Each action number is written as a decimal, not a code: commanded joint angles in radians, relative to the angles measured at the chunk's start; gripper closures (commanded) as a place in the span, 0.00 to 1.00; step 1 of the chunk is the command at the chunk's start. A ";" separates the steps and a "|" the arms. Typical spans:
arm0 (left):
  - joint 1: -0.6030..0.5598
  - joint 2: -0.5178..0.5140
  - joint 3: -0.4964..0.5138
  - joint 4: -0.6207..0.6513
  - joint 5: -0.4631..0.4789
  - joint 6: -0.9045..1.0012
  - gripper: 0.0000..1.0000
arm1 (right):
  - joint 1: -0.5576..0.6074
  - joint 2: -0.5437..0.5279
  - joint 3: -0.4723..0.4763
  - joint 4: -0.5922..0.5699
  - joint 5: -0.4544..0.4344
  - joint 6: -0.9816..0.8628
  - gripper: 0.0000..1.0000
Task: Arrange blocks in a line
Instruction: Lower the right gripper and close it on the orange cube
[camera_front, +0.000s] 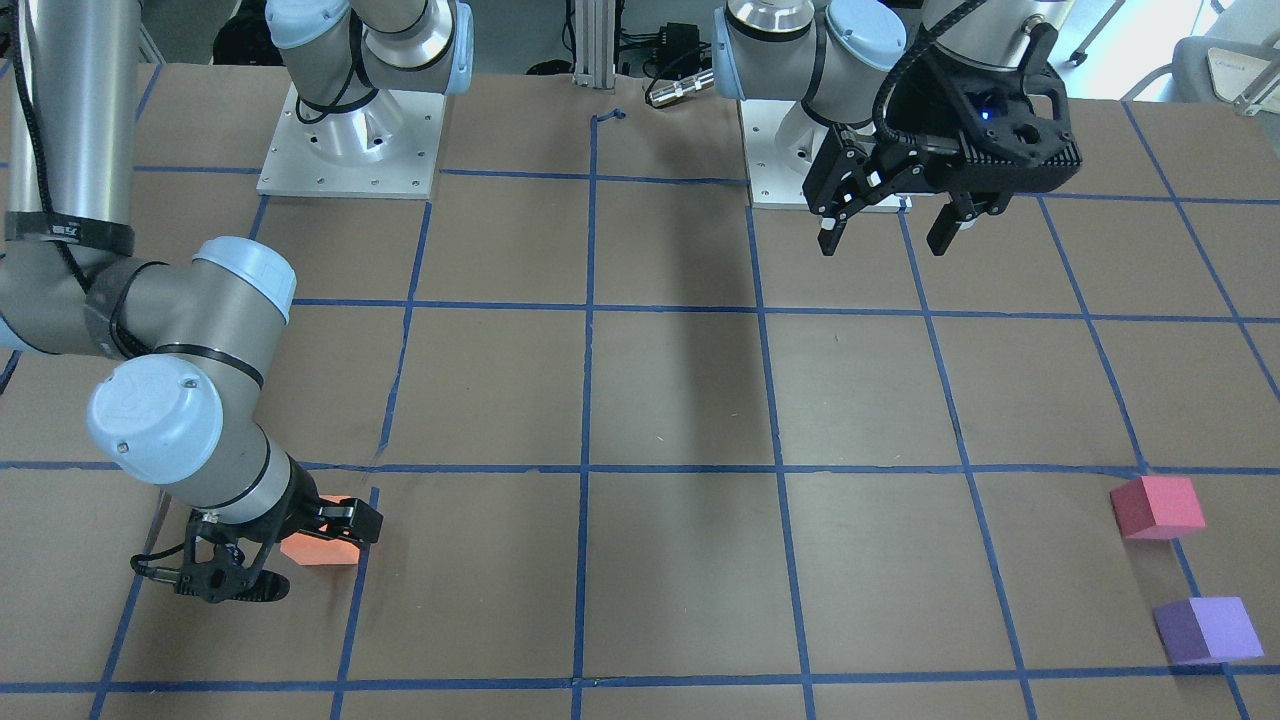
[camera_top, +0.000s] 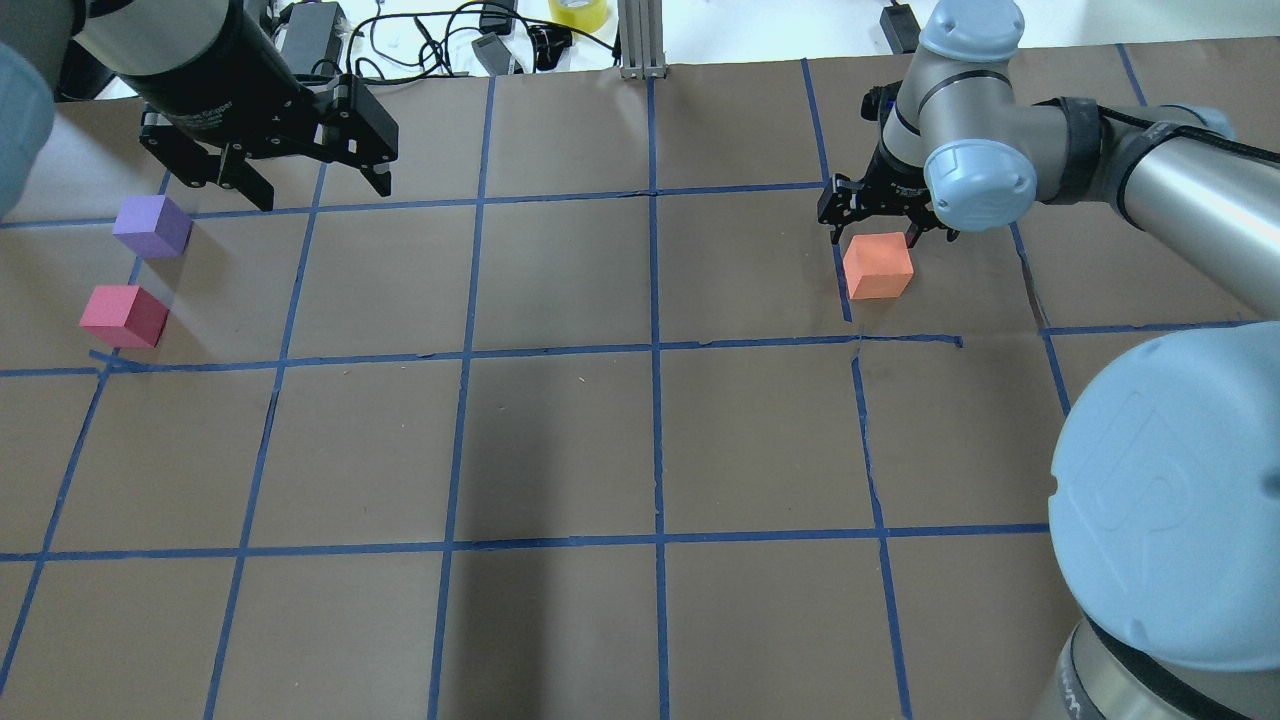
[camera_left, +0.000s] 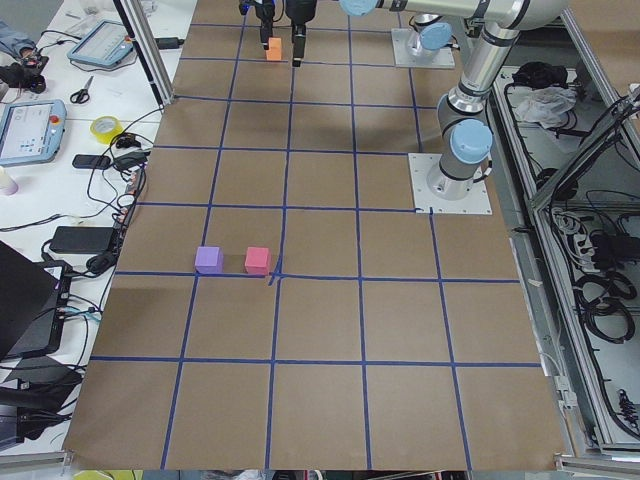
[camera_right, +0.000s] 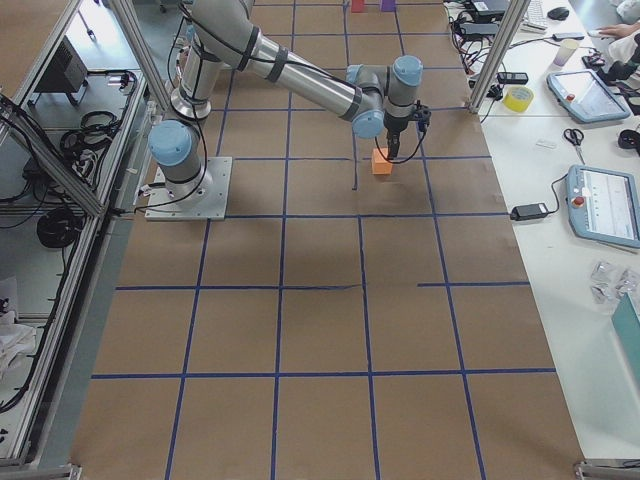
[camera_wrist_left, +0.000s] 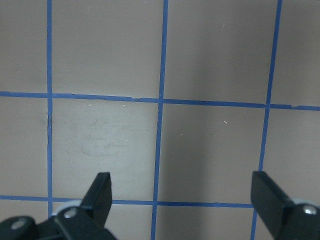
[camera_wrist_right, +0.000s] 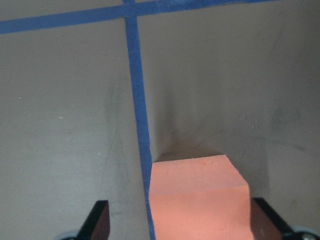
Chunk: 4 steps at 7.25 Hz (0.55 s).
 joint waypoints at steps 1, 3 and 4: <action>0.000 0.000 0.001 0.000 0.000 0.000 0.00 | 0.000 0.007 0.003 0.013 -0.006 0.001 0.00; 0.000 0.001 -0.001 0.000 0.000 0.000 0.00 | 0.000 0.004 0.002 0.019 -0.016 0.002 0.00; 0.001 0.003 -0.001 0.000 0.002 0.000 0.00 | 0.000 0.004 0.003 0.021 -0.030 0.002 0.00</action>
